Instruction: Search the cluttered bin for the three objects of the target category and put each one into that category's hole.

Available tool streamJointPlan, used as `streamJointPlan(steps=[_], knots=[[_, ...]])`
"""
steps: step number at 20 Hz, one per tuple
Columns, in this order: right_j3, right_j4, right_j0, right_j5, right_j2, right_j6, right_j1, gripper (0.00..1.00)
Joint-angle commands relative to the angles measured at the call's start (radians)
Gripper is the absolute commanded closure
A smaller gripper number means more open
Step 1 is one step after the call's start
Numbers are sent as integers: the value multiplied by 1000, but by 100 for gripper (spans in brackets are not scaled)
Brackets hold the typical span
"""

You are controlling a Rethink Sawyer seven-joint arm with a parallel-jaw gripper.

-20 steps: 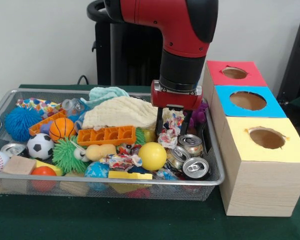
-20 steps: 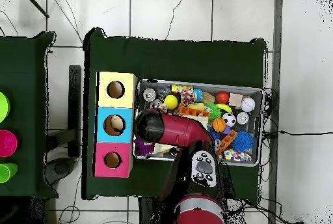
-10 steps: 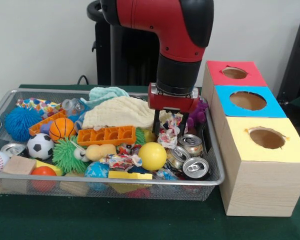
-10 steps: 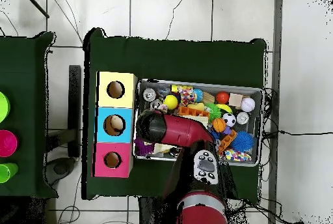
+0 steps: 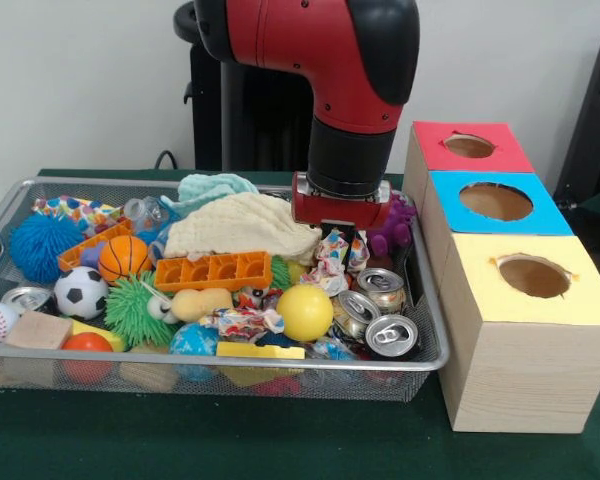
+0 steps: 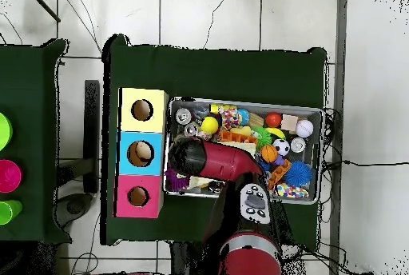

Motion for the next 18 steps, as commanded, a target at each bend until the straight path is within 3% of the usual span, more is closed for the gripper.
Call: streamJointPlan(steps=[1,13,18], knots=[[23,-43,-42,-54,105,91,35,100],[47,-21,-44,-49,105,126,5,100],[11,-10,3,113,52,116,-88,100]])
